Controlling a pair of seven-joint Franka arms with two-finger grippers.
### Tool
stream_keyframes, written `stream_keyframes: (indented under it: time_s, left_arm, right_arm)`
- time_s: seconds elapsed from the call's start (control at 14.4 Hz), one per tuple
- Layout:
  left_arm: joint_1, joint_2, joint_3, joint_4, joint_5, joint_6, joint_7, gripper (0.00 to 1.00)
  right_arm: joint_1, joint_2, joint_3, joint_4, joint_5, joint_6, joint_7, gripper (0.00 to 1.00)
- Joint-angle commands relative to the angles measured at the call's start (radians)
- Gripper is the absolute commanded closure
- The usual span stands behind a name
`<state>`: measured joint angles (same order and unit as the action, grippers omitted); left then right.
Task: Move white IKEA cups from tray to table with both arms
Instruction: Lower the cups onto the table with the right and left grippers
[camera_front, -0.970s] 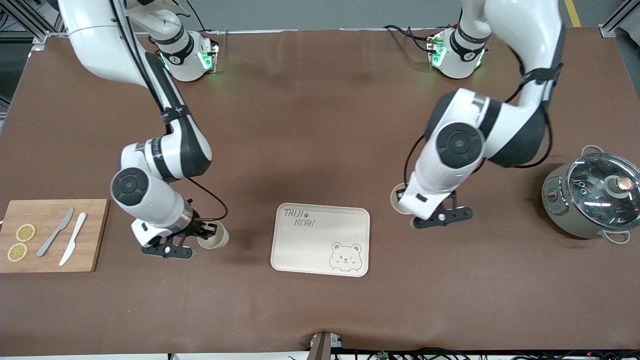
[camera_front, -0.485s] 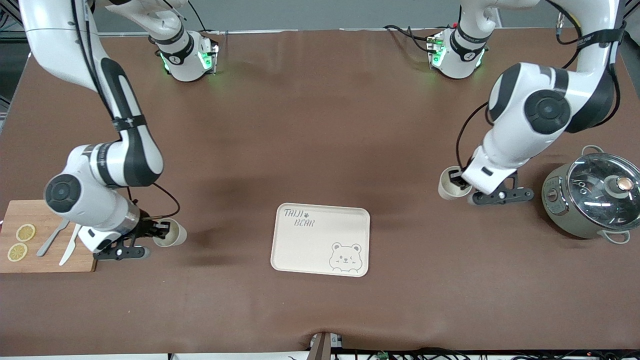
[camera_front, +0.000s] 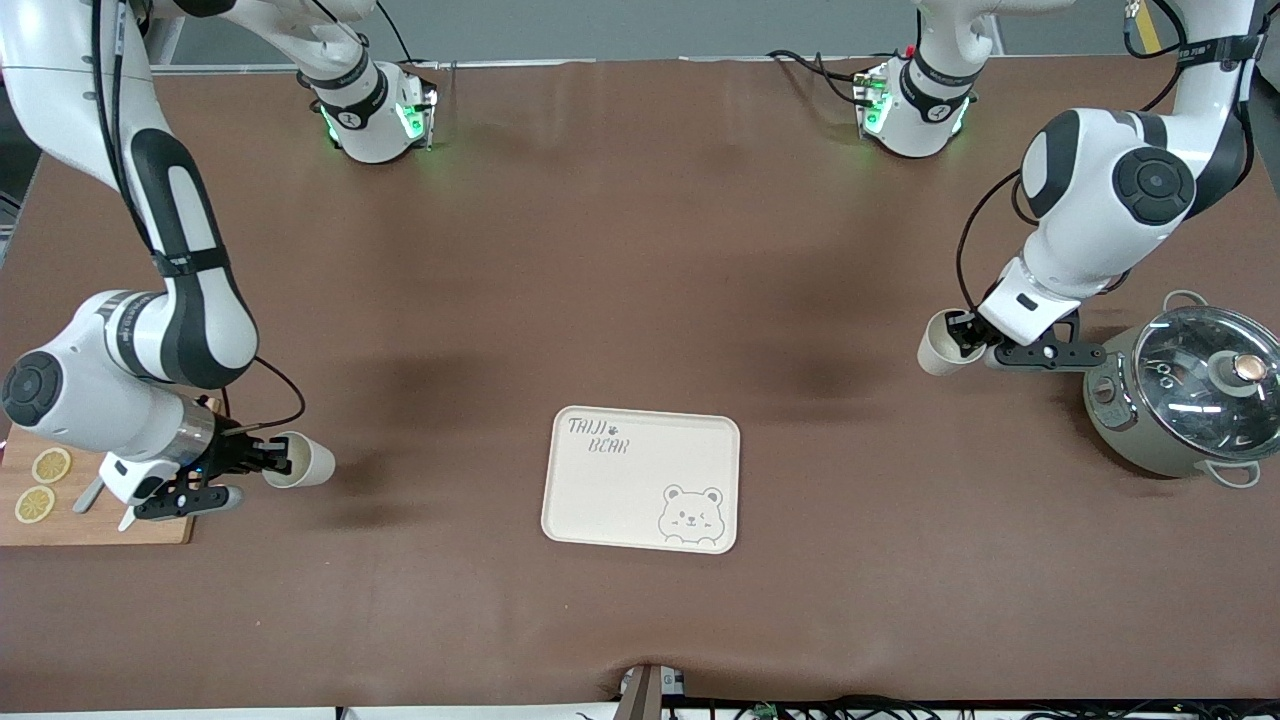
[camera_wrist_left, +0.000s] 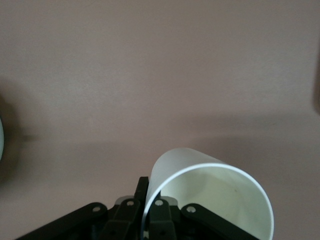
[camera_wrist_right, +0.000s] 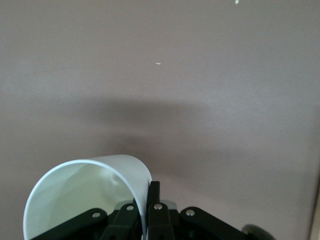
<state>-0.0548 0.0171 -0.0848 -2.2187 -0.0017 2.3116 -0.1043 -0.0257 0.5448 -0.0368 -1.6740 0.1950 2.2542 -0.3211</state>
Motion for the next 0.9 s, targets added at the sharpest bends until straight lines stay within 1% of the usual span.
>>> stream_keyframes:
  time_s: [0.0, 0.21, 0.35, 0.62, 0.83]
  left_arm:
    - [0.030, -0.023, -0.009, -0.064, -0.050, 0.061, 0.072, 1.00]
    - [0.076, 0.006, -0.009, -0.110, -0.101, 0.144, 0.181, 1.00]
    - [0.105, 0.038, -0.009, -0.136, -0.113, 0.208, 0.228, 1.00]
    - [0.121, 0.134, -0.007, -0.134, -0.113, 0.281, 0.262, 1.00]
    - [0.121, 0.226, -0.009, -0.133, -0.113, 0.373, 0.264, 1.00]
  right_arm:
    - [-0.017, -0.006, 0.018, -0.059, 0.026, 0.076, -0.052, 1.00]
    - [-0.010, 0.006, 0.018, -0.110, 0.026, 0.171, -0.052, 1.00]
    - [-0.008, 0.015, 0.020, -0.133, 0.024, 0.211, -0.052, 1.00]
    - [-0.007, 0.030, 0.020, -0.148, 0.024, 0.258, -0.055, 1.00]
    - [-0.005, 0.038, 0.020, -0.158, 0.024, 0.283, -0.055, 1.00]
